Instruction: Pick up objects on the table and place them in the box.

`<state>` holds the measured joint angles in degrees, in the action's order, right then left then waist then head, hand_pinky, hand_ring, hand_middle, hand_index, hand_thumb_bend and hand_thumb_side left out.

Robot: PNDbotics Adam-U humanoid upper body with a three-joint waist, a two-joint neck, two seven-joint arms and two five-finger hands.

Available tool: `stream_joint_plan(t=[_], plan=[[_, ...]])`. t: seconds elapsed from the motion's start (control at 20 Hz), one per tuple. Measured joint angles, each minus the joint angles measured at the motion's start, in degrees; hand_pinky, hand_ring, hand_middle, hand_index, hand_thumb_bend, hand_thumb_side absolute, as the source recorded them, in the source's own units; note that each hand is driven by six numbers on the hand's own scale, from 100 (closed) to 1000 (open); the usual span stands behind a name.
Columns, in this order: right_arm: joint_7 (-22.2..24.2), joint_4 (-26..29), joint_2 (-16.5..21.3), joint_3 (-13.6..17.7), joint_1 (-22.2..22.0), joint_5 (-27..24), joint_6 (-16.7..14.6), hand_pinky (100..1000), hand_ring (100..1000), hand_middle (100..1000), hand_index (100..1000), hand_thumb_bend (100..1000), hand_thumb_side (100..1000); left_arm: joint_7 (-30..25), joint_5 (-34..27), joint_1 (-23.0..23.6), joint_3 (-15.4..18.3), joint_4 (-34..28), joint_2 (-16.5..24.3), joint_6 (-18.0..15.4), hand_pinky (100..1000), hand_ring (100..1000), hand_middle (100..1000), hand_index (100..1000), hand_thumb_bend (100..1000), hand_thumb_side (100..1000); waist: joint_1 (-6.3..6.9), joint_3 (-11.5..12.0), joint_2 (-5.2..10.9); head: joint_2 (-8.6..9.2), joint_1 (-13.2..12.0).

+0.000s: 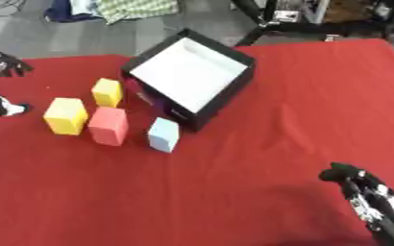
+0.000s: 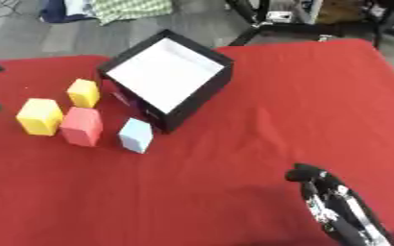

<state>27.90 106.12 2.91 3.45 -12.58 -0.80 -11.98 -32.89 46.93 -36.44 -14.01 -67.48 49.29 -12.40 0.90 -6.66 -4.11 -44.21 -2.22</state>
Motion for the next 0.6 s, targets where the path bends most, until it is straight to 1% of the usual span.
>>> stream_joint_plan(t=[0.15, 0.25, 0.3, 0.35, 0.5, 0.6], plan=[[-0.01, 0.0, -0.09, 0.0, 0.0, 0.0, 0.01, 1000, 806, 723, 837, 100, 532, -1.11, 3.09, -0.45, 0.19, 1.17, -1.03, -2.1, 811, 834, 830, 968, 417, 460, -0.12, -0.01, 0.0, 0.0, -0.11], [-0.01, 0.0, -0.11, 0.0, 0.0, 0.0, 0.01, 1000, 806, 723, 837, 100, 533, -1.59, 5.28, -0.66, 0.29, 2.28, -1.97, -3.33, 816, 843, 837, 972, 427, 494, -0.3, -0.02, 0.0, 0.0, -0.17], [-0.01, 0.0, -0.12, 0.0, 0.0, 0.0, 0.01, 1000, 806, 723, 837, 100, 533, -1.66, 6.34, -0.88, 0.46, 2.98, -2.51, -3.91, 816, 843, 837, 972, 427, 494, -0.31, -0.02, 0.0, 0.0, -0.19], [-0.01, -0.01, -0.12, 0.0, 0.0, 0.0, 0.01, 1000, 806, 723, 837, 100, 534, -1.59, 7.41, -1.13, 0.64, 3.7, -3.05, -4.46, 821, 850, 847, 974, 438, 525, -0.31, -0.02, 0.0, 0.0, -0.2], [-0.01, -0.01, -0.13, 0.0, 0.0, 0.0, 0.01, 1000, 805, 722, 837, 100, 535, -0.53, 10.06, -1.94, 1.24, 5.98, -4.78, -5.84, 824, 855, 858, 978, 443, 550, -0.31, -0.02, 0.0, 0.0, -0.21], [-0.01, -0.01, -0.13, -0.01, -0.01, 0.0, 0.02, 1000, 805, 722, 837, 100, 536, 0.52, 11.32, -2.53, 1.44, 7.52, -5.92, -6.56, 823, 852, 856, 976, 433, 548, -0.31, -0.02, 0.0, 0.0, -0.21]])
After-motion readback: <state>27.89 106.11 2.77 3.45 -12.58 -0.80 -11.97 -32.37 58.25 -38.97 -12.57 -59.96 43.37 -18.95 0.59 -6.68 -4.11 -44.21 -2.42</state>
